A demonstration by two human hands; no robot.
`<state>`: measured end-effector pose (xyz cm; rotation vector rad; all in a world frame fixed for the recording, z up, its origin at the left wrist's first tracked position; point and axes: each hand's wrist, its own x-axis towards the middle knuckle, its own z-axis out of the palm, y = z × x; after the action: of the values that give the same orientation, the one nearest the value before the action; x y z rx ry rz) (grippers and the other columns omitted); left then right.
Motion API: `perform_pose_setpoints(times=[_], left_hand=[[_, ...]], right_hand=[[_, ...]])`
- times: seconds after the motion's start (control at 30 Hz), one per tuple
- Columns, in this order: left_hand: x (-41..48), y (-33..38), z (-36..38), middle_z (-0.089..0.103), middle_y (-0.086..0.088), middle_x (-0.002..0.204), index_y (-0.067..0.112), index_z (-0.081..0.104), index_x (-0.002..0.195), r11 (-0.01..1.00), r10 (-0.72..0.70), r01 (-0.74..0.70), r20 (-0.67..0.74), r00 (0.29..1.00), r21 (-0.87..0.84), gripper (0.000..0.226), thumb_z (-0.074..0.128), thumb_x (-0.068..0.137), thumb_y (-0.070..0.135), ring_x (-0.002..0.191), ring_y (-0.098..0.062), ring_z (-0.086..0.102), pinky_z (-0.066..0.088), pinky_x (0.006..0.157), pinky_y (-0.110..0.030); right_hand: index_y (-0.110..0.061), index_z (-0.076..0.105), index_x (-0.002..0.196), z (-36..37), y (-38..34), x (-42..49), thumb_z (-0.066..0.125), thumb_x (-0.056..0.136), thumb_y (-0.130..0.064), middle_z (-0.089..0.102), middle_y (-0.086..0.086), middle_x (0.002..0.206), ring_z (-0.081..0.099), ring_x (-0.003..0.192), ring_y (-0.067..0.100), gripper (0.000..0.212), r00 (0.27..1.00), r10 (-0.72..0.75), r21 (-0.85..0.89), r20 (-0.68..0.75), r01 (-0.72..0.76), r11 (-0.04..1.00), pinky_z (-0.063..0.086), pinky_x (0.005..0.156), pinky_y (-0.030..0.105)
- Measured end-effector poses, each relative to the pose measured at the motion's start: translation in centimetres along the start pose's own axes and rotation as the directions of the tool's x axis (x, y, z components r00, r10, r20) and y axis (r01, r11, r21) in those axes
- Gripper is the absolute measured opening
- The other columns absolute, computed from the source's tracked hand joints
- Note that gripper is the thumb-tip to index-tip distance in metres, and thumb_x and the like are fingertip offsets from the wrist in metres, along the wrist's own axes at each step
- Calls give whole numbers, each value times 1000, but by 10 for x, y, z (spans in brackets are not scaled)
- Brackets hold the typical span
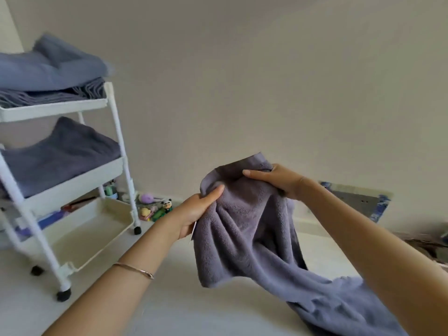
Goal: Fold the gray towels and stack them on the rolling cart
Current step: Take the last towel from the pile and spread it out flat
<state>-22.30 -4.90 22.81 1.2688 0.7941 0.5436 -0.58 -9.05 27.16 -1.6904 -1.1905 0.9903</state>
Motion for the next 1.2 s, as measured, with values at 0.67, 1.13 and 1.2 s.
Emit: perform_pose_setpoints(times=[0.67,1.13,1.2], left_hand=[[31,-228,-186,68,-10,102,4,60,107,902,-88,330,-632,770,277,41,68,84,36,100,-29,64,50,86,-36],[103,-240,-24,27,-4,154,15,26,148,489,113,-113,66,991,865,60,37,98,47,142,-20,22,17,116,-33],[111,-241,-1,30,-4,153,13,29,147,491,107,-165,129,986,855,56,34,100,44,141,-20,24,18,115,-32]], right_hand=[[-12,50,126,232,150,146,74,79,-35,56,7,126,53,110,21,58,990,72,-413,124,-14,911,42,94,30],[-10,52,129,74,268,67,55,93,-38,54,10,131,51,118,25,45,893,445,-493,-71,-419,763,36,99,30],[-10,57,122,57,281,45,53,94,-40,58,8,125,54,110,22,41,872,486,-537,-55,-436,722,37,94,27]])
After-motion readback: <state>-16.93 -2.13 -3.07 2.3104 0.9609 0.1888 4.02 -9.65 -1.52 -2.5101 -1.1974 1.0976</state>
